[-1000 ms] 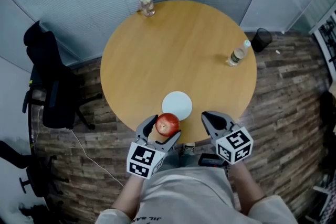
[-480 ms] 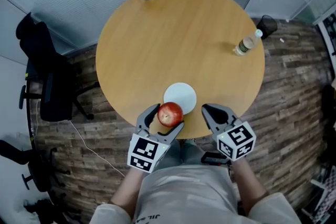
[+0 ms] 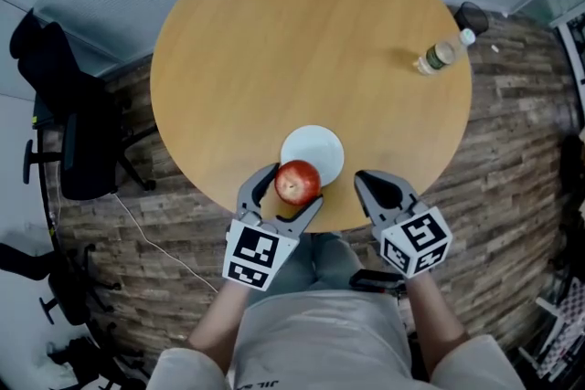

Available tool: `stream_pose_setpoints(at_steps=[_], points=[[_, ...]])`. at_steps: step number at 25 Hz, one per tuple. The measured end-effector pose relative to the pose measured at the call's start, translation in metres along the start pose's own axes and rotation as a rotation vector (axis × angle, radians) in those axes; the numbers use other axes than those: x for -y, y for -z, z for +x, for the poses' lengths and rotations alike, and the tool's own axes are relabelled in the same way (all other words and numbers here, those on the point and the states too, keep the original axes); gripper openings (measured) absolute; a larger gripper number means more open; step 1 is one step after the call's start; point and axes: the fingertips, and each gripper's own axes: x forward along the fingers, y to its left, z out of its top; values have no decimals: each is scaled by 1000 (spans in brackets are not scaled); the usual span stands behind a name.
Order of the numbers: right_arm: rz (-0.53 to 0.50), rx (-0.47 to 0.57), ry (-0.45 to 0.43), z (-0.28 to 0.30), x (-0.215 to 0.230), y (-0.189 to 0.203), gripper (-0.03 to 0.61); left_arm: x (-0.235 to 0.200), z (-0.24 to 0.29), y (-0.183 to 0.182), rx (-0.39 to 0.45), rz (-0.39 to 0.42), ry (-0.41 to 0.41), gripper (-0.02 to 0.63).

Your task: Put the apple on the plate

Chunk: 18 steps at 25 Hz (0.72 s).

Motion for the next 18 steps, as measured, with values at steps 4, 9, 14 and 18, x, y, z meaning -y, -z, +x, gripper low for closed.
stream_pose_setpoints(at_steps=[4, 9, 14, 18], points=[[20, -15, 1, 8, 0, 12, 31, 2, 15, 14, -30, 20, 6, 380], [46, -19, 14, 12, 3, 20, 31, -1, 33, 30, -66, 33, 8, 380], [73, -38, 24, 13, 9, 33, 31, -10, 52, 44, -103, 35, -15, 380], [95, -55, 26, 16, 9, 44, 31, -16, 67, 57, -146, 54, -35, 380]])
